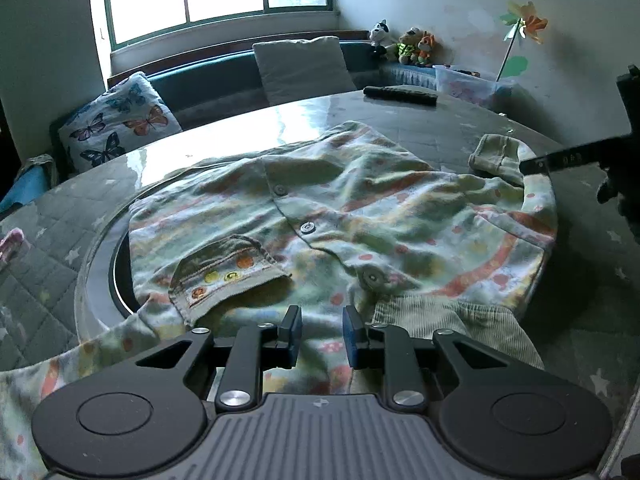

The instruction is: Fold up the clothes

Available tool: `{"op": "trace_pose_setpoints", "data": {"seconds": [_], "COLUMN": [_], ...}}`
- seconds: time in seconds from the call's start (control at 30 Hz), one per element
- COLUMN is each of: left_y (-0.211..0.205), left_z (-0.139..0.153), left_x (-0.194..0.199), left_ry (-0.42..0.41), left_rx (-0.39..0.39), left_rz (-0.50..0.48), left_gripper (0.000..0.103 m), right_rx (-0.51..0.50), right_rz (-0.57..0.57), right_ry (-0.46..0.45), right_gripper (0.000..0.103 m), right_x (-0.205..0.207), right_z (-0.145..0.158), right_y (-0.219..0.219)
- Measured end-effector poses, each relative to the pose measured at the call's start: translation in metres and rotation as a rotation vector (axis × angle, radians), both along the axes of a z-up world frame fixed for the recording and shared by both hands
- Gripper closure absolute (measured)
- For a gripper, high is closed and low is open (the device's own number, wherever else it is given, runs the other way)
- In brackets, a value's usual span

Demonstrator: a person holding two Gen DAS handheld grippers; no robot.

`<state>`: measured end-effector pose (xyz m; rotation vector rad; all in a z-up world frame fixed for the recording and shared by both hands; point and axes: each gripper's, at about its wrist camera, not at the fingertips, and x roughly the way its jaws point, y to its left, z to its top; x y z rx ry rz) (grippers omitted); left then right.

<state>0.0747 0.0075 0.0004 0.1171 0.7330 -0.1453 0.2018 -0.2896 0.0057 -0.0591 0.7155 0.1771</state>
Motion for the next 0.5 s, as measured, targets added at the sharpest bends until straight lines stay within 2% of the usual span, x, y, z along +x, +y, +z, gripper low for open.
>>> {"op": "trace_pose_setpoints", "data": {"seconds": [0.2,0.3,0.37,0.4,0.47,0.5], "left_y": [0.005,0.007,0.004,0.004,0.004,0.004], "left_z": [0.002,0.004,0.006,0.008,0.009,0.010], "left_x": [-0.003,-0.003,-0.005,-0.005,-0.004,-0.003], "left_ry": [-0.003,-0.009,-0.016,-0.020,-0.024,-0.026], "left_rx": [-0.008,-0.005,0.000,0.004,0.004,0.003], "left_rz": [0.028,0.041,0.050,0.055,0.062,0.065], "left_gripper": [0.072,0.065,0.055,0.052,0.047,0.046], "right_rx": [0.054,0.076,0.103,0.110,0.126,0.133], "right_rz": [0.012,-0.019,-0.039,-0.048,-0.064,-0.072], "right_ry": [-0.009,0.019,0.047,0.054,0.066,0.065], "right_gripper": [0.043,0.046,0.061,0.065,0.086,0.090], "right_x": [0.024,0.046,0.057,0.059,0.063,0.063], "right_z": [0.006,0.001,-0.003,-0.005,-0.008,-0.009], "right_y": [0.005,0.004,-0.001,-0.003,-0.006,-0.009]}}
